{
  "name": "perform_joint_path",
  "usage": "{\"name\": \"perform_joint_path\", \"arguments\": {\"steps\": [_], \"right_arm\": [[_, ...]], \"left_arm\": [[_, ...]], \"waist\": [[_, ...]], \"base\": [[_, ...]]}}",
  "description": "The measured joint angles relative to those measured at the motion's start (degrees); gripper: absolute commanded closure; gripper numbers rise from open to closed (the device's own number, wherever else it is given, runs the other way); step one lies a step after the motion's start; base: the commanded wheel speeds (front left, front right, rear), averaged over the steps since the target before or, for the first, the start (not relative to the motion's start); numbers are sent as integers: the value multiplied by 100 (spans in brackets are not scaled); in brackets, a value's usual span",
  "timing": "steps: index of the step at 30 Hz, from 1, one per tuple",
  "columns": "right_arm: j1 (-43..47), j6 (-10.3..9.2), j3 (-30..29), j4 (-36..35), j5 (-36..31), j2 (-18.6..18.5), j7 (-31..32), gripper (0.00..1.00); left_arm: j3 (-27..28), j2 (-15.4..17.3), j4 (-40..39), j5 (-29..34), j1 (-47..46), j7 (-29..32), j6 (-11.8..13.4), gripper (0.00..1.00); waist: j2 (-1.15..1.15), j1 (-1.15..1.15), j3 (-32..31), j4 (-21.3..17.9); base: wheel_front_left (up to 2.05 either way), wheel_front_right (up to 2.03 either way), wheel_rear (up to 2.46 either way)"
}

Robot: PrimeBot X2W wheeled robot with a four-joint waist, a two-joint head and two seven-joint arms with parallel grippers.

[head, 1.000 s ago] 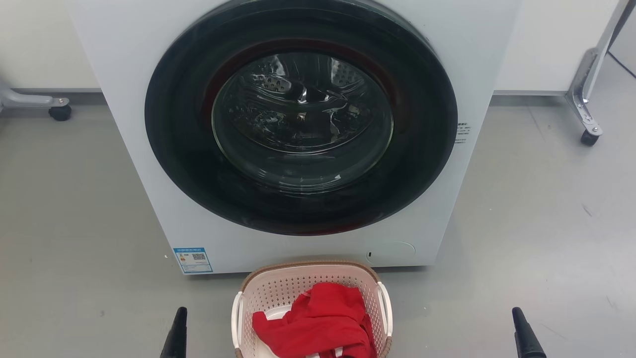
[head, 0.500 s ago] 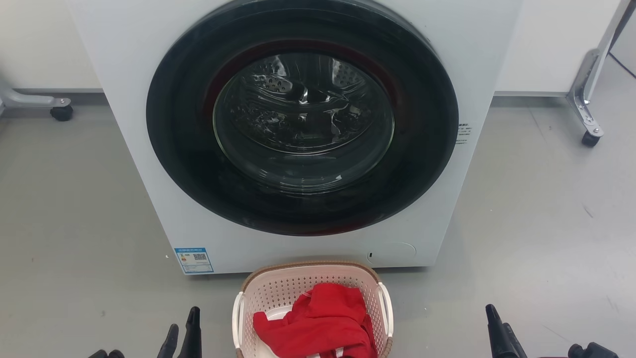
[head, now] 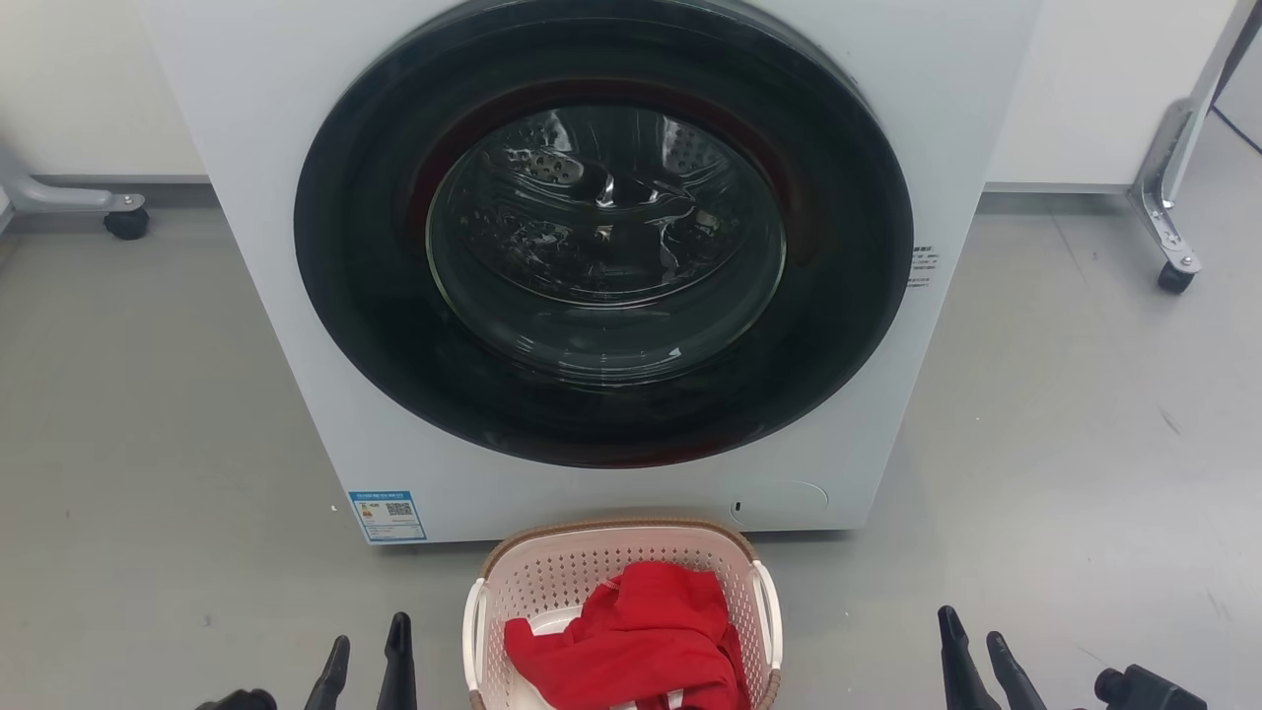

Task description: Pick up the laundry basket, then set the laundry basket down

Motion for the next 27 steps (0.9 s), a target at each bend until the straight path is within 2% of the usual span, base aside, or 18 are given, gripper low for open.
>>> {"name": "perform_joint_path", "arguments": {"steps": [27], "right_arm": [[4,-374,624,-89,-2236,-22,-561,0]], "left_arm": [[-450,92,-162,2641,175,-559,391,0]], "waist": [[0,0,34,20]], "base": [[0,0,0]]}}
